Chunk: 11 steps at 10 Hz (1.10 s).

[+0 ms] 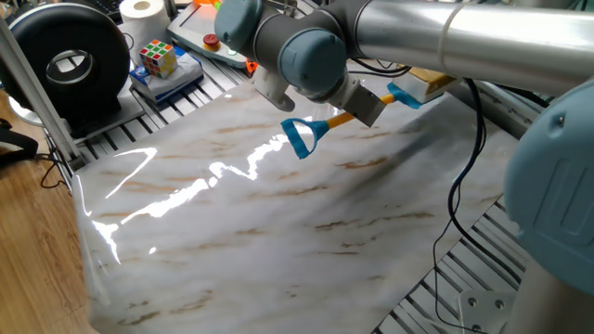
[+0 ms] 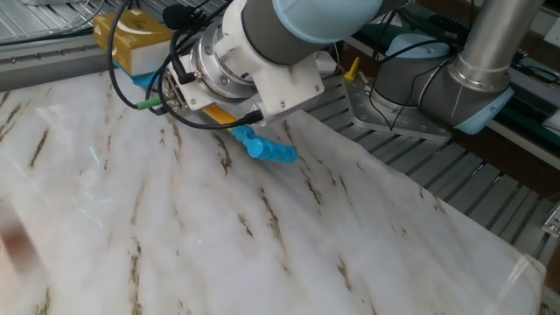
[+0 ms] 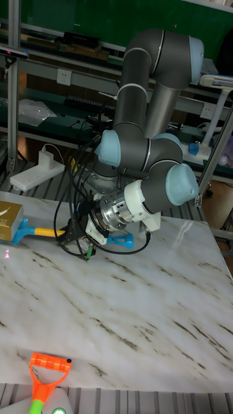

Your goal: Use a shovel to scoop up an object

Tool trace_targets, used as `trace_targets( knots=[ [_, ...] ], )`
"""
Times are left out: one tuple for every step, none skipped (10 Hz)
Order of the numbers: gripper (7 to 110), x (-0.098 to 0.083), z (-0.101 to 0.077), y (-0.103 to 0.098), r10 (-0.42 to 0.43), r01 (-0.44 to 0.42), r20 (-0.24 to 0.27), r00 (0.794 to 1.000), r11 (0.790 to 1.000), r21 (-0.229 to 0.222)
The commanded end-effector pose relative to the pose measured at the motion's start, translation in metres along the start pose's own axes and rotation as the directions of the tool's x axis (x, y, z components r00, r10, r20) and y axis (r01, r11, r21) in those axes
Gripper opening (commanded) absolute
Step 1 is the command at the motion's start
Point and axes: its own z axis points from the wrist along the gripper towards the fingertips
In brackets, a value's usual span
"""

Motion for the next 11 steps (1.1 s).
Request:
trace_targets(
  knots=[
    [7,-0.003,0.001,0.000,0.017,-0.017,0.019,1.000,1.000,0.000],
    [7,-0.004,0.000,-0.001,0.025,-0.025,0.022,0.999,1.000,0.001],
    [7,-0.001,0.001,-0.002,0.032,-0.032,0.010,0.999,0.999,0.005],
    [7,0.004,0.001,-0.003,0.037,-0.037,-0.010,0.999,0.999,0.011],
    [7,0.005,0.001,-0.004,0.028,-0.028,-0.013,1.000,0.999,0.014],
    [7,0.001,0.001,-0.003,0.009,-0.009,0.002,1.000,1.000,0.010],
    [7,0.000,0.001,-0.003,-0.007,0.007,0.003,1.000,1.000,0.010],
    [7,0.002,0.001,-0.003,-0.007,0.007,-0.002,1.000,1.000,0.010],
    [7,0.005,0.001,-0.003,-0.005,0.005,-0.017,1.000,1.000,0.010],
    [7,0.008,0.000,-0.004,-0.006,0.006,-0.029,1.000,1.000,0.014],
    [7,0.012,0.000,-0.006,0.008,-0.007,-0.045,0.999,1.000,0.025]
  ],
)
